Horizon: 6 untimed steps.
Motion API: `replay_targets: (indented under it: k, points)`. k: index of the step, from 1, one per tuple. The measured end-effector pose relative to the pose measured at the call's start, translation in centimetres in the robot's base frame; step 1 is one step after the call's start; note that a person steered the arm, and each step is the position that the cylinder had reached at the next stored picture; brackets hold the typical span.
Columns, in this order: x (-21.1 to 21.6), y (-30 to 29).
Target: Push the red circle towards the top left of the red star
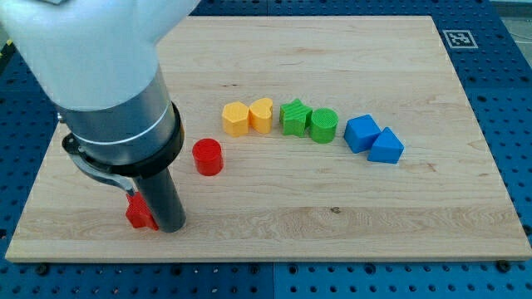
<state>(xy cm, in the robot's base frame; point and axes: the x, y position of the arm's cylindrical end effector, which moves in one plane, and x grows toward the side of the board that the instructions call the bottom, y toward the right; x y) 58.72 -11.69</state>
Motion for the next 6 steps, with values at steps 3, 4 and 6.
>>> replay_targets:
  k: [3,4,6]
  points:
    - [-8.6,15.6]
    - [-9.4,11.2]
    - [-9.1,-1.8]
